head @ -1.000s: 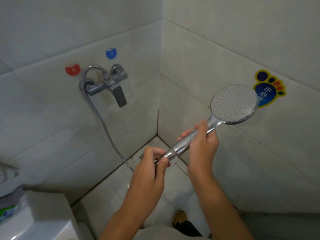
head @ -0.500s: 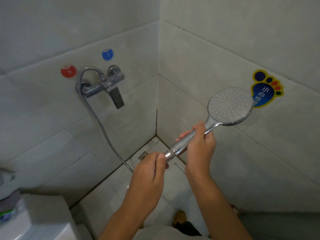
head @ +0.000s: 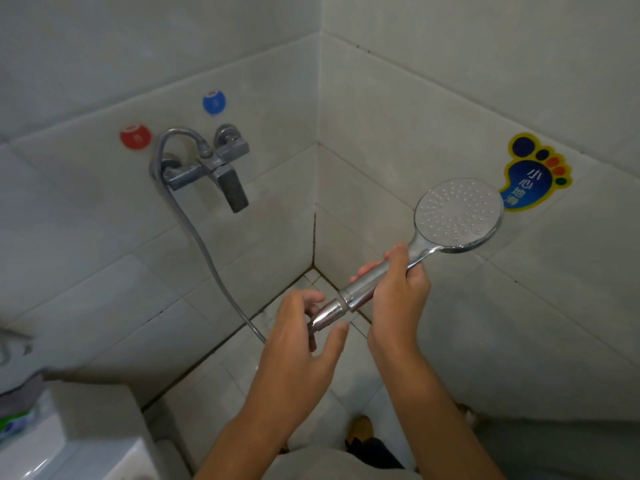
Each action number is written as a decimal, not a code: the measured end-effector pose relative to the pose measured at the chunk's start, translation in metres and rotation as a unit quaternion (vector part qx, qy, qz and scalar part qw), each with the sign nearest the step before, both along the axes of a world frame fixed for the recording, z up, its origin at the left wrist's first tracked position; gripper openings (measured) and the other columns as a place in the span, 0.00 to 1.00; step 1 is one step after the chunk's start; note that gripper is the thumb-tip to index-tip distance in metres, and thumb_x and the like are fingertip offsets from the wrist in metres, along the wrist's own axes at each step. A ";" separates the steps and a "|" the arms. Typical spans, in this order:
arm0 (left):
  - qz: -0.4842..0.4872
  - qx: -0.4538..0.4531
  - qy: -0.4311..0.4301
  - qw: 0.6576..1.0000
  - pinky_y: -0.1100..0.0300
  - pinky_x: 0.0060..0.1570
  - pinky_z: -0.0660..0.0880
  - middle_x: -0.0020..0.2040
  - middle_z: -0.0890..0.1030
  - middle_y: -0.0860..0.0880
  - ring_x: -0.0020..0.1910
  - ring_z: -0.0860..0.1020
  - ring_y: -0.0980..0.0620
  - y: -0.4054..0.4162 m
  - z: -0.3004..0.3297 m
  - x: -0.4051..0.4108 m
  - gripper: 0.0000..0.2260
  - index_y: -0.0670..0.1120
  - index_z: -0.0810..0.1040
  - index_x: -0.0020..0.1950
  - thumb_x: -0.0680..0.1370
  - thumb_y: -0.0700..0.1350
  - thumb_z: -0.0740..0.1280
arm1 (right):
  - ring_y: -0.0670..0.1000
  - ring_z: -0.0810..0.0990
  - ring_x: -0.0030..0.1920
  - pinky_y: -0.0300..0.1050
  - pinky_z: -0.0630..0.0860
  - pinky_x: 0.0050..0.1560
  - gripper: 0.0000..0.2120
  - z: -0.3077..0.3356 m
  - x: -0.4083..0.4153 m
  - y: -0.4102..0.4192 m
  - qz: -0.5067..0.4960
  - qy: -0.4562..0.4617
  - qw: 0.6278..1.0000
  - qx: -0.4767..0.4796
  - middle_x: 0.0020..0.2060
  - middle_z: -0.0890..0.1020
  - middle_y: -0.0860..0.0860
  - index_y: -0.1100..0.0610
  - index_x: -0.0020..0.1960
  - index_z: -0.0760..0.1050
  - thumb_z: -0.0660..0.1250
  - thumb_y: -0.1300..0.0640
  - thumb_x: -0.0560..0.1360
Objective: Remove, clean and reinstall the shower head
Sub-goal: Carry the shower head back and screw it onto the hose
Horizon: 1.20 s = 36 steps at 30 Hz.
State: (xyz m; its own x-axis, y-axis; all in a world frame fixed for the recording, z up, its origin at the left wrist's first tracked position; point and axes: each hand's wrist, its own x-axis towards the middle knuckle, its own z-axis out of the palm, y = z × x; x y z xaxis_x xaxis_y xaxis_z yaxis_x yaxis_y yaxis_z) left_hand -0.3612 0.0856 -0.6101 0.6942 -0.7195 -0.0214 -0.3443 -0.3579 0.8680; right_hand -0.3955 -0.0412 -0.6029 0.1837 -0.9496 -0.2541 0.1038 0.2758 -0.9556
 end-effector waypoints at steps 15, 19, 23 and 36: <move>-0.016 -0.004 -0.043 0.999 0.69 0.40 0.72 0.46 0.74 0.59 0.41 0.74 0.58 -0.004 -0.001 0.002 0.06 0.56 0.73 0.51 0.77 0.46 0.67 | 0.53 0.83 0.31 0.41 0.78 0.32 0.11 -0.002 -0.004 -0.003 0.003 0.003 1.000 0.004 0.31 0.80 0.55 0.59 0.49 0.73 0.58 0.52 0.82; -0.008 -0.012 -0.023 1.000 0.68 0.39 0.73 0.48 0.72 0.58 0.41 0.73 0.56 -0.006 -0.003 0.003 0.12 0.58 0.70 0.54 0.75 0.47 0.69 | 0.53 0.83 0.32 0.44 0.81 0.34 0.11 -0.001 -0.002 -0.005 0.002 0.001 1.000 0.013 0.30 0.81 0.53 0.57 0.48 0.73 0.58 0.51 0.82; -0.010 0.016 -0.019 1.000 0.67 0.41 0.73 0.46 0.74 0.58 0.44 0.74 0.59 -0.009 -0.004 0.002 0.08 0.59 0.71 0.55 0.79 0.56 0.56 | 0.55 0.83 0.31 0.46 0.80 0.34 0.11 0.000 0.000 -0.007 0.001 0.004 1.000 0.007 0.30 0.81 0.54 0.57 0.46 0.72 0.58 0.52 0.82; -0.004 -0.018 -0.024 1.000 0.70 0.42 0.71 0.49 0.70 0.58 0.44 0.72 0.57 -0.015 -0.003 0.008 0.11 0.57 0.70 0.56 0.76 0.52 0.66 | 0.52 0.83 0.30 0.42 0.80 0.33 0.12 0.000 0.005 -0.013 0.006 -0.006 1.000 0.007 0.29 0.81 0.53 0.59 0.48 0.73 0.58 0.52 0.83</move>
State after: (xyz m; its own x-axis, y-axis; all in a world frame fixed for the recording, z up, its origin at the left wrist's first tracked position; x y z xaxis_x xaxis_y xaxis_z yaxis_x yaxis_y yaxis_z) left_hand -0.3537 0.0704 -0.6128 0.6876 -0.7250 0.0385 -0.3894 -0.3235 0.8624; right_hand -0.3905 -0.0540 -0.6025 0.1986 -0.9435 -0.2654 0.1108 0.2906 -0.9504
